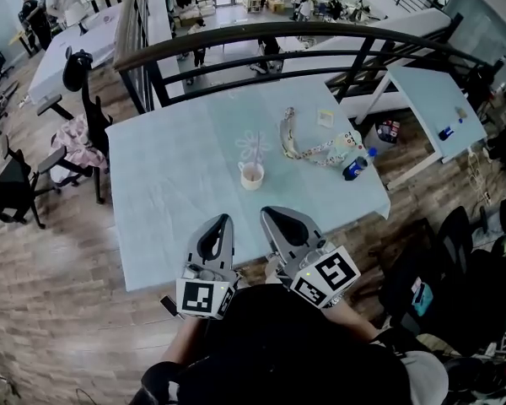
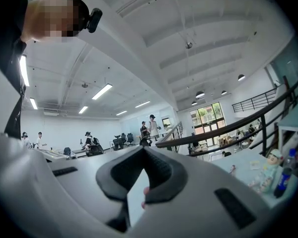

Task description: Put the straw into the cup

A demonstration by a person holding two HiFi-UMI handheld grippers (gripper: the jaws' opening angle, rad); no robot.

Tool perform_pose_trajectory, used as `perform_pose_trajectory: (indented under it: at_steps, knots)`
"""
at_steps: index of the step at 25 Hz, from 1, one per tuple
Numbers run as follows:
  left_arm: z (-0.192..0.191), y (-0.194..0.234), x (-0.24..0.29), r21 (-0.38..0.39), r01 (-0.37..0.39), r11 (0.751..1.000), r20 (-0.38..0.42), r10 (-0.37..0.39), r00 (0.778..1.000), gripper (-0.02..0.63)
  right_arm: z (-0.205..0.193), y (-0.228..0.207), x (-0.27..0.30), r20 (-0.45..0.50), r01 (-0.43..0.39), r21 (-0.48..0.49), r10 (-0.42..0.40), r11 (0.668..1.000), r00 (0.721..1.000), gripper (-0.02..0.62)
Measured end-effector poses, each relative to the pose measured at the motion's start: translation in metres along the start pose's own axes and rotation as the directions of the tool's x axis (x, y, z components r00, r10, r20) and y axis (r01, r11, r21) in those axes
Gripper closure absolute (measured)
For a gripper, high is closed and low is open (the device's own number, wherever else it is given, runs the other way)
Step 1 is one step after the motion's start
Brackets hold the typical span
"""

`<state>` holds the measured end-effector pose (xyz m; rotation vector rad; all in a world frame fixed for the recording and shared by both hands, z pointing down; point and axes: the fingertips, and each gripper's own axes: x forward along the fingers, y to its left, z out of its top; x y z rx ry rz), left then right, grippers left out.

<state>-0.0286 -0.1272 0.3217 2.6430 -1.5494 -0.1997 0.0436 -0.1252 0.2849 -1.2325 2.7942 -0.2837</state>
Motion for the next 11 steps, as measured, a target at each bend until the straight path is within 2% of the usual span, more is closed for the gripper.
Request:
perform_pose_trajectory:
  at_steps: [11]
  knots:
    - [0.0002,-0.0053,0.0087,0.013,0.026,1.0,0.012,-0.026,1.0,0.591,0.0067,-0.0076,-0.0036,0.014,0.022,-0.028,-0.021,0.999,1.0,0.588]
